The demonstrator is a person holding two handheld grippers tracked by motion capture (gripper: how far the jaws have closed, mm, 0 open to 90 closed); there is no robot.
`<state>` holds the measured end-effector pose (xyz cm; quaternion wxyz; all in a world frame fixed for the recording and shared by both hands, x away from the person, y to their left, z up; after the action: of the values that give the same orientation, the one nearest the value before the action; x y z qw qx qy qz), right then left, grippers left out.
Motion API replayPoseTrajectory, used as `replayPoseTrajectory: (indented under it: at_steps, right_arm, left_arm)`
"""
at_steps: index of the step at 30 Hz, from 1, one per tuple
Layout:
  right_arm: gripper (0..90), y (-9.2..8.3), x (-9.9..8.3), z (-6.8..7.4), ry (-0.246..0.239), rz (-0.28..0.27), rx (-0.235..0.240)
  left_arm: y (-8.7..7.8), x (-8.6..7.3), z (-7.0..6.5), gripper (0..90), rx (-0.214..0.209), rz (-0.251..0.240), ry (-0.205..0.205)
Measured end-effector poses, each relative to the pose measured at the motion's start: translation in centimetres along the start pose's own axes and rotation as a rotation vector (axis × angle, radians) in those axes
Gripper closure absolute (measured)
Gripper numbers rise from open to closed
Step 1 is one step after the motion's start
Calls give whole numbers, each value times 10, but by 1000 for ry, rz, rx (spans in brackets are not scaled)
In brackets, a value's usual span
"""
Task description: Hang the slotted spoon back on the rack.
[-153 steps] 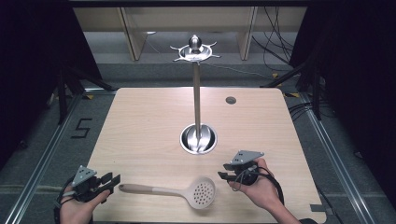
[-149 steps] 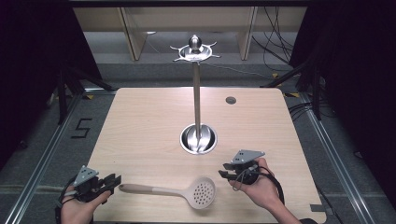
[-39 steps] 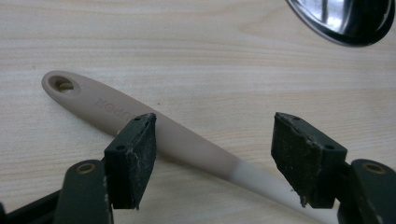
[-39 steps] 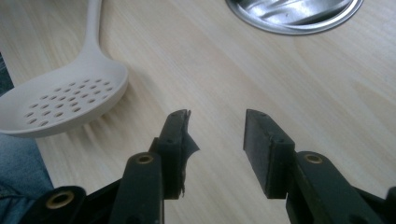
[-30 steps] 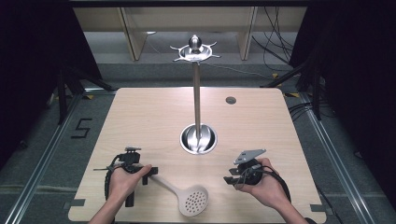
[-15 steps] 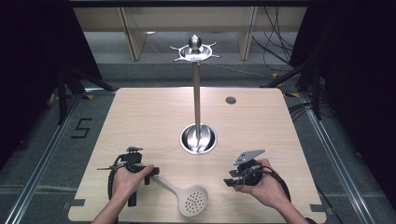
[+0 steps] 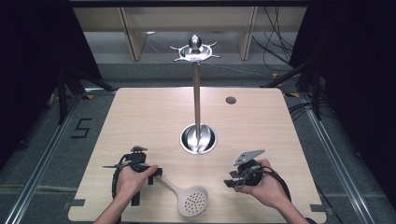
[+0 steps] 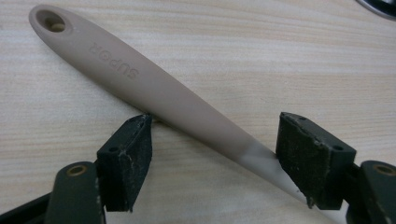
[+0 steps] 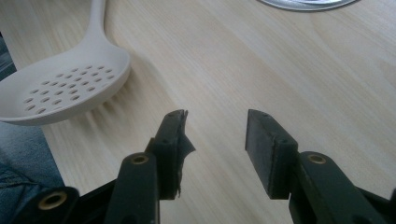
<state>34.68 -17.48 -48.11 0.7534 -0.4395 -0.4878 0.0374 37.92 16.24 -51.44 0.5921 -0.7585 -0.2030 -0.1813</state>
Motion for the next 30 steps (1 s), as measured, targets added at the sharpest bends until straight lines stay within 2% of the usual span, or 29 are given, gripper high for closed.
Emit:
replayPoseTrajectory:
  at_steps: [3, 7, 8, 9, 12, 15, 16, 17, 18, 21, 23, 24, 25, 27, 28, 29, 30]
  right_arm:
    - [582, -2, 0, -1, -3, 8, 12]
    - [582, -1, 0, -1, 0, 11, 10]
    - [582, -1, 0, 0, 2, 13, 15]
    - [582, -1, 0, 0, 2, 13, 15]
    - [582, -1, -1, 0, 2, 13, 17]
    - [582, -1, -1, 0, 2, 12, 21]
    - [582, -1, -1, 0, 0, 12, 22]
    - [582, -1, -1, 0, 0, 12, 22]
    - [582, -1, -1, 0, 2, 12, 24]
    - [581, 0, -1, 0, 6, 0, 26]
    - [579, -2, -1, -1, -3, 14, 25]
    - [579, -2, -1, -1, -3, 14, 25]
    - [579, -2, -2, -1, -2, 15, 27]
    - [578, -2, -2, -1, -5, 14, 27]
    - [577, -3, -2, 2, 36, 32, 24]
    - [576, -2, -2, -1, 8, 20, 22]
    - [576, -2, -2, -1, 8, 20, 22]
  left_arm:
    - [2, 2, 0, 275, -3, 13, 20]
    - [3, 7, 1, 298, -26, 46, 17]
    - [3, 8, 2, 344, -39, 57, 18]
    - [4, 10, 1, 344, -48, 64, 12]
    - [4, 14, 1, 412, -69, 103, 29]
    - [3, 18, 2, 479, -92, 159, 94]
    - [2, 19, 2, 494, -87, 172, 115]
    - [3, 20, 0, 494, -84, 166, 125]
    - [2, 22, 0, 508, -97, 184, 170]
    - [2, 24, -4, 560, -69, 198, 254]
    - [0, 26, -7, 637, -43, 202, 324]
    - [2, 25, -9, 637, -18, 176, 315]
    - [1, 26, -9, 655, -14, 177, 342]
    - [1, 26, -9, 669, -5, 179, 349]
    - [1, 27, -9, 670, -7, 179, 349]
    - [0, 27, -8, 668, -11, 185, 346]
    - [0, 27, -8, 662, -11, 185, 346]
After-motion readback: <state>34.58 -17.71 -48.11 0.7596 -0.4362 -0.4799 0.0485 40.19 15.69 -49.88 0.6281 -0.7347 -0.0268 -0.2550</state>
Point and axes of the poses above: each handheld gripper's, and its own axes: y roughly forward along the jaws, x roughly out of its top, z roughly to its left, the point moved 3 cm from there along y, roughly forward along the jaws, and after that the axes turned 9 degrees about -z, right-handed, at the moved point
